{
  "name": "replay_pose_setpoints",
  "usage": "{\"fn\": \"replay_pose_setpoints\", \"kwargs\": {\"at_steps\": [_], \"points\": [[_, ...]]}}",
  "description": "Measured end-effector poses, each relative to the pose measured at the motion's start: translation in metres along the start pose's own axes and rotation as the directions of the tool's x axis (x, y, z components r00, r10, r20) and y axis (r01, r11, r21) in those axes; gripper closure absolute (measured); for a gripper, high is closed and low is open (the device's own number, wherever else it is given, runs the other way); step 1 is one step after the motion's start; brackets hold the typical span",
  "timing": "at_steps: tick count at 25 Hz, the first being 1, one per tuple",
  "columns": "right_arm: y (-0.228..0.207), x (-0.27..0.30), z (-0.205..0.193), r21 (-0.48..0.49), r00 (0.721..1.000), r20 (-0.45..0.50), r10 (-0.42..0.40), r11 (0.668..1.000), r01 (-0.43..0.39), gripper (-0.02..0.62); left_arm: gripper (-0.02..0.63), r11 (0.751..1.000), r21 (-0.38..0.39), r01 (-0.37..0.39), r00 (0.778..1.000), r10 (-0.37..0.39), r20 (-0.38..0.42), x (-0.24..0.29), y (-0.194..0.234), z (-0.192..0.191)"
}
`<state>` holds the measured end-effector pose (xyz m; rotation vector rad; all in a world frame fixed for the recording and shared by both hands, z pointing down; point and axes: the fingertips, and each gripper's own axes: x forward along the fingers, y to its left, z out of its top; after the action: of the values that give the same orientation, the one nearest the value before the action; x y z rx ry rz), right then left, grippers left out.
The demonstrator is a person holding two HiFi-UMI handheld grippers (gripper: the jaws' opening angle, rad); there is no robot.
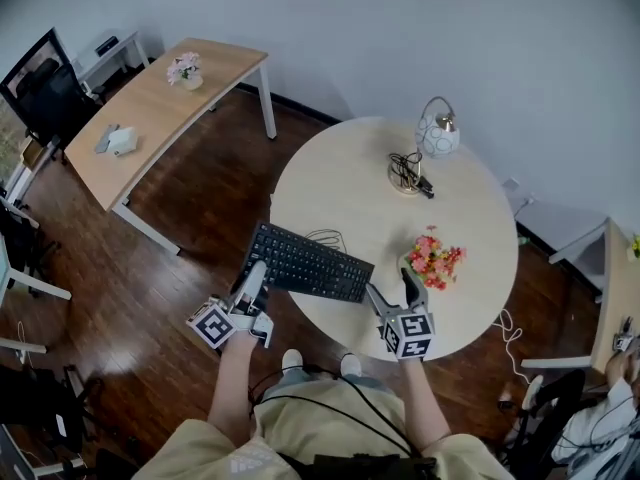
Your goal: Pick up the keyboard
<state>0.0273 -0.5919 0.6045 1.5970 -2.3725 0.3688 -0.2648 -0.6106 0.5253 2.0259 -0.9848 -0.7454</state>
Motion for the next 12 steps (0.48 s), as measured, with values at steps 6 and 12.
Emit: {"fn": "replay_pose_setpoints", "kwargs": {"at_steps": [6, 12], "points": [[0.012, -0.002, 0.077, 0.028, 0.985, 0.169, 0.032, 0.999, -0.038, 0.195, 0.525, 0.947, 0.322, -0.008, 1.000, 0.000, 0.026, 0.020, -0.064, 0.045], [0.027, -0.005, 0.133, 0.029, 0.956, 0.284, 0.071, 0.996, -0.083, 0.195, 0.546, 0.724, 0.688, -0.053, 0.997, -0.001, 0.077, 0.033, -0.119, 0.070]]}}
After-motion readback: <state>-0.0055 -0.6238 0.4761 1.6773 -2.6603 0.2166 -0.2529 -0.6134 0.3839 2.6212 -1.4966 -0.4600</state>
